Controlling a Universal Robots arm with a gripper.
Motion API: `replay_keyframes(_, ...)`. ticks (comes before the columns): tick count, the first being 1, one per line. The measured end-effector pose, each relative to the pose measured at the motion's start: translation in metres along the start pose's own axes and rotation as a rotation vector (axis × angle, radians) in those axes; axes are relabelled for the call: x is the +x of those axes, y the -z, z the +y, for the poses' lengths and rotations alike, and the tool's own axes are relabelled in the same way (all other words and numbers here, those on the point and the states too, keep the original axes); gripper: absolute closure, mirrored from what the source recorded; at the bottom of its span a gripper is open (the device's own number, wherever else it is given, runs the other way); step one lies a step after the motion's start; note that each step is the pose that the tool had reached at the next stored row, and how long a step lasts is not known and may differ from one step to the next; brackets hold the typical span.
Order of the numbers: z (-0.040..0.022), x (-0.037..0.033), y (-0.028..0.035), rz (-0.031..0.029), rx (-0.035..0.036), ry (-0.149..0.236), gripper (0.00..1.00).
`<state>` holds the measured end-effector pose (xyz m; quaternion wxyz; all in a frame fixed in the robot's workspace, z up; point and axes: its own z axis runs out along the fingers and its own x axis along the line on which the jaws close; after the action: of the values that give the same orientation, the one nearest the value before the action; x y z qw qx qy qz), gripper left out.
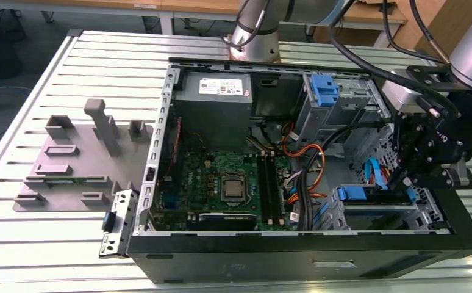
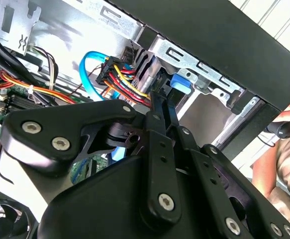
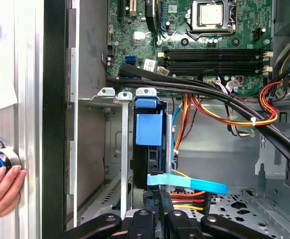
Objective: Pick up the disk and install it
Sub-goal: 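Insert the second disk wire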
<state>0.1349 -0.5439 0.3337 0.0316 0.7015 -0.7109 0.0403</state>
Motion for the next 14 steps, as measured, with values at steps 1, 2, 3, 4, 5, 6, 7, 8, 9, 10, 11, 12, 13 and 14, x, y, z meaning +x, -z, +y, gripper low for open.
replay_keyframes(1,0.0002,0.0000,-0.0002,0.0001,0.0003,0.000,0.83)
replay_keyframes(2,0.0003,0.0000,-0.0005,0.0001,0.0004,0.000,0.83)
replay_keyframes(3,0.0005,0.0000,-0.0007,0.0001,0.0006,0.000,0.83)
replay_keyframes(4,0.0006,0.0000,-0.0007,0.0001,0.0006,0.000,0.83)
replay_keyframes(5,0.0007,-0.0001,-0.0008,0.0000,0.0006,0.000,0.83)
replay_keyframes(6,0.0008,0.0000,-0.0008,-0.0001,0.0006,0.000,0.83)
replay_keyframes(7,0.0010,0.0000,-0.0009,-0.0001,0.0006,0.000,0.83)
replay_keyframes(8,0.0013,0.0000,-0.0010,-0.0002,0.0006,0.000,0.83)
replay_keyframes(9,0.0014,-0.0001,-0.0010,-0.0002,0.0006,0.000,0.83)
replay_keyframes(10,0.0014,-0.0001,-0.0011,0.0000,0.0006,0.000,0.83)
replay_keyframes(11,0.0014,-0.0002,-0.0014,0.0000,0.0006,0.000,0.83)
replay_keyframes(12,0.0015,-0.0002,-0.0017,0.0002,0.0006,0.000,0.83)
replay_keyframes(13,0.0015,-0.0002,-0.0020,0.0001,0.0007,0.000,0.83)
replay_keyframes(14,0.0015,-0.0002,-0.0024,0.0000,0.0006,0.000,0.83)
